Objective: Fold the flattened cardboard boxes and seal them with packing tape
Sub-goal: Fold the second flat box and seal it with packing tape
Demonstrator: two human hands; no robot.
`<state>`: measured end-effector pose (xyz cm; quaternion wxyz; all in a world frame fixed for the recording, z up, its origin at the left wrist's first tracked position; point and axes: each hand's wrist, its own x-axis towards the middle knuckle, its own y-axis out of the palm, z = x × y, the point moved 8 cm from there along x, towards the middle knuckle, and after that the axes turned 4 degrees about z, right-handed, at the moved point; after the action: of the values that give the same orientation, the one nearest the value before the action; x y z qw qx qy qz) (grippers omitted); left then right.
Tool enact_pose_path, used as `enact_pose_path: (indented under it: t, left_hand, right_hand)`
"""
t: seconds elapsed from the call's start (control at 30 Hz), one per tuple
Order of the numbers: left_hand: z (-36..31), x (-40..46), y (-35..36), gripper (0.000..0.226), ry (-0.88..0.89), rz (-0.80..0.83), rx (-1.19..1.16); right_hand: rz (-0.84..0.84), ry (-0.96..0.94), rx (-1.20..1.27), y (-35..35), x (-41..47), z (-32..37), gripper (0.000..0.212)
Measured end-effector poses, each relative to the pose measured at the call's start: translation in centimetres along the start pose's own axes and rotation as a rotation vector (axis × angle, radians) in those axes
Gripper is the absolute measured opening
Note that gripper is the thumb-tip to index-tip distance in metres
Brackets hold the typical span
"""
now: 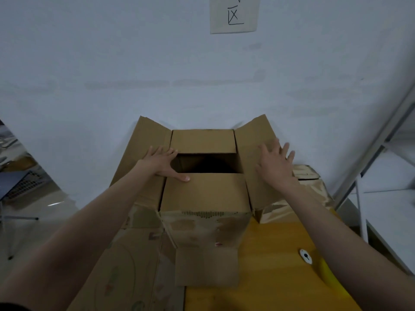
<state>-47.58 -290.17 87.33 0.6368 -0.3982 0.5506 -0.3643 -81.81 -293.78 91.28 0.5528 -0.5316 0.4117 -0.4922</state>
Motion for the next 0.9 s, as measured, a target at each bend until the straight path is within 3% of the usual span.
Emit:
enact_pose_path:
  t: [0.17, 0.4, 0.7, 0.9]
  left_hand:
    - [-0.6, -0.6, 2.2, 0.146, -0.002, -0.009, 0.031]
    - [-1.4, -1.5, 5.2, 0.148, 0.007, -0.050, 0.001]
    - [-2.4, -2.9, 7.3, 0.148, 0.033, -0.109, 0.022]
    - [-4.1, -2.6, 8.1, 0.153, 0.074, -0.053, -0.051]
  right_hand:
    - [0.048, 0.053, 0.179, 1.2, -1.2, -2.2, 0.065]
    - [0.152, 0.156, 0.390, 3.4, -2.3, -3.8, 0.105]
    - [0.074, 0.000, 0.351, 2.6, -3.1, -4.3, 0.087]
    - [0.129, -0.019, 0.290, 1.6, -1.6, -4.1, 0.078]
